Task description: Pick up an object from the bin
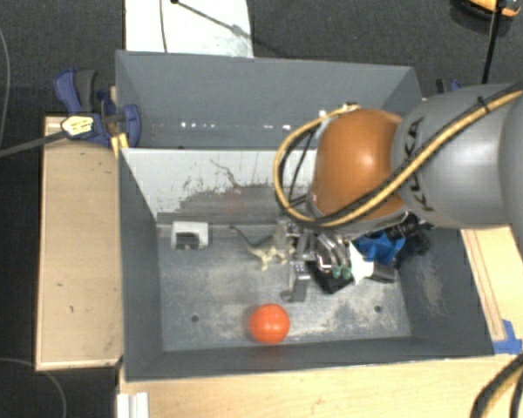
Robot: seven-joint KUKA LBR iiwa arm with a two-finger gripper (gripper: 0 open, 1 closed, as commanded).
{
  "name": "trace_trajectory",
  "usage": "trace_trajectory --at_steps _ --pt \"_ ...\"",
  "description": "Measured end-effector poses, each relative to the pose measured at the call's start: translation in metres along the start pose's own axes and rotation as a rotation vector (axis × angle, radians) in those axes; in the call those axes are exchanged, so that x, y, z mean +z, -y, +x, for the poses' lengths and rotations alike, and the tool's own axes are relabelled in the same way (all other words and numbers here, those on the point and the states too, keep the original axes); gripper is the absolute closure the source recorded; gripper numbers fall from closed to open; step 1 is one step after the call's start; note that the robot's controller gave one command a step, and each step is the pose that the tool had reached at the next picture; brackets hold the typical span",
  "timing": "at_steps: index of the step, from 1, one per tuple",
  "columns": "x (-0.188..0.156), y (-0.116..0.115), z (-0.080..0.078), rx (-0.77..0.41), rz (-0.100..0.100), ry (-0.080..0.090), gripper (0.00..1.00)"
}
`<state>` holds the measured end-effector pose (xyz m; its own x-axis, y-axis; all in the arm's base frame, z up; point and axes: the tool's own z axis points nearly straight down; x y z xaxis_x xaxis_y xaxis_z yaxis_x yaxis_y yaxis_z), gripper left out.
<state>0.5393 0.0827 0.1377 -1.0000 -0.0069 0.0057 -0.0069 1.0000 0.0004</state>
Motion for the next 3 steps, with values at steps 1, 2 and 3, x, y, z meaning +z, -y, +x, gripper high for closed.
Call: trace_trajectory --at_steps 1,2,3 --pt "-0.004 0.0 -0.002 0.003 -0.001 0.008 0.0" --pt "0.044 0.005 -0.042 -0.076 -0.001 0.012 0.0" --pt "0.041 0.009 -0.046 -0.089 -0.001 0.003 0.0"
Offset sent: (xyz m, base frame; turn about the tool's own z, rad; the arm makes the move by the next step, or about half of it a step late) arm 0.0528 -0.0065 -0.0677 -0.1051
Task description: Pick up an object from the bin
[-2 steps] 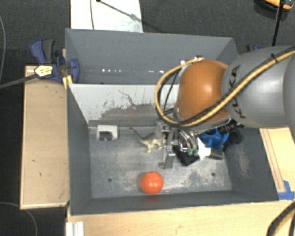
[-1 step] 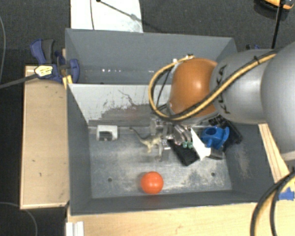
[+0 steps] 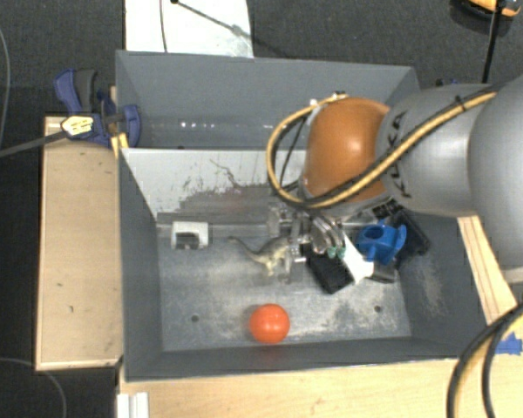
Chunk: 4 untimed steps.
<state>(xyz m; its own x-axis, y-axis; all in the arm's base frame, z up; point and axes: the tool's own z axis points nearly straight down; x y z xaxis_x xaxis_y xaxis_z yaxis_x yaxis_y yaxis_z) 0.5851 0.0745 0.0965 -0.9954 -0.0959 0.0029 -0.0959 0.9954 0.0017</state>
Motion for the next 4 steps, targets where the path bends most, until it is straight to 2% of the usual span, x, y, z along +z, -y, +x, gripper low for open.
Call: trace_trajectory --at_steps 1,2,3,4 --pt "-0.039 0.0 -0.003 0.026 0.0 0.009 0.0" --pt "0.014 0.005 -0.006 -0.177 0.0 0.006 0.0" --pt "0.036 0.003 -0.007 -0.151 -0.001 0.009 1.0" --pt "0.034 0.003 -0.007 -0.146 -0.001 0.011 1.0"
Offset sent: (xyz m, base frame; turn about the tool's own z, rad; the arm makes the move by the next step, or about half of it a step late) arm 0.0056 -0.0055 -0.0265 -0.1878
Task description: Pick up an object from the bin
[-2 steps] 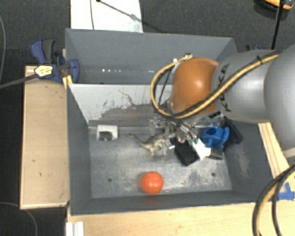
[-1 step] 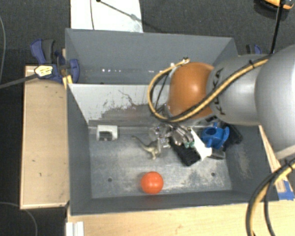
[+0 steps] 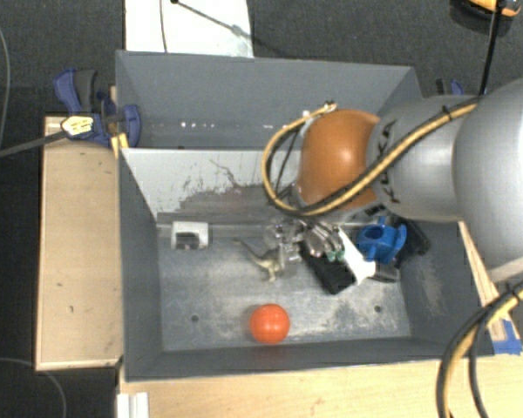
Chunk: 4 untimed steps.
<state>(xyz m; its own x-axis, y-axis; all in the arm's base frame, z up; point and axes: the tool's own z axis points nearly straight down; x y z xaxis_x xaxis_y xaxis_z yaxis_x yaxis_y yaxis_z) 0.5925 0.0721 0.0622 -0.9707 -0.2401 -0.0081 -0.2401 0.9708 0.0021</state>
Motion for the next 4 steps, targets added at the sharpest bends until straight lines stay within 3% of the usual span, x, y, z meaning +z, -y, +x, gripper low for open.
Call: trace_trajectory --at_steps 4 --pt "-0.017 -0.001 0.001 0.003 -0.001 -0.001 1.0"
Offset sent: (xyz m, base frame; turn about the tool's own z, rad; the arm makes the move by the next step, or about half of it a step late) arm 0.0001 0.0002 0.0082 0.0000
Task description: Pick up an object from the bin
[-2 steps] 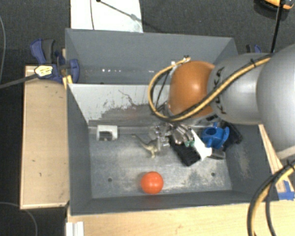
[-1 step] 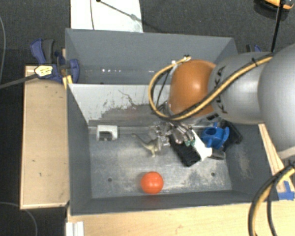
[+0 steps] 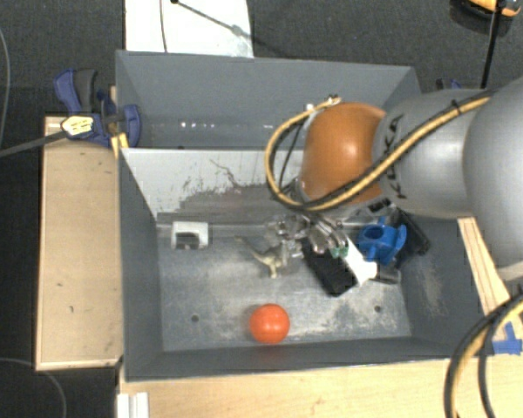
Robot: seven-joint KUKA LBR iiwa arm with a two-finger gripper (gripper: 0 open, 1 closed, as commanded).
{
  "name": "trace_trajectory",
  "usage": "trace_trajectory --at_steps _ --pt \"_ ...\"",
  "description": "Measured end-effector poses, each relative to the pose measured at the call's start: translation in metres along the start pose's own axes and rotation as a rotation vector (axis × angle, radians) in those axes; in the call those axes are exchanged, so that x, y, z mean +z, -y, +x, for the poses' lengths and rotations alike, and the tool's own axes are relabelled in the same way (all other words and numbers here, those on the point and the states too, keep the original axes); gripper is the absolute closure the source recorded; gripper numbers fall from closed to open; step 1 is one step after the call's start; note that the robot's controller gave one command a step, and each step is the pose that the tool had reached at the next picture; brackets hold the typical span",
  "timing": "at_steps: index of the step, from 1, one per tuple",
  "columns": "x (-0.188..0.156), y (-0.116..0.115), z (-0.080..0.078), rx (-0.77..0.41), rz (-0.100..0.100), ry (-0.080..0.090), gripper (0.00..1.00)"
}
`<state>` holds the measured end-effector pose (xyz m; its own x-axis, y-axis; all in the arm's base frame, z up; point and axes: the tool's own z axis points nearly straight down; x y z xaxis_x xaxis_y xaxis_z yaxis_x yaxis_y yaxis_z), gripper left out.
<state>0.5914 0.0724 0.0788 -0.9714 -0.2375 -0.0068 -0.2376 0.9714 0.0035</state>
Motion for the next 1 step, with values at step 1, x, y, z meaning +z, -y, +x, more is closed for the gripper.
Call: trace_trajectory --at_steps 1 --pt "-0.0196 -0.0002 0.0005 0.001 0.0 -0.002 1.0"
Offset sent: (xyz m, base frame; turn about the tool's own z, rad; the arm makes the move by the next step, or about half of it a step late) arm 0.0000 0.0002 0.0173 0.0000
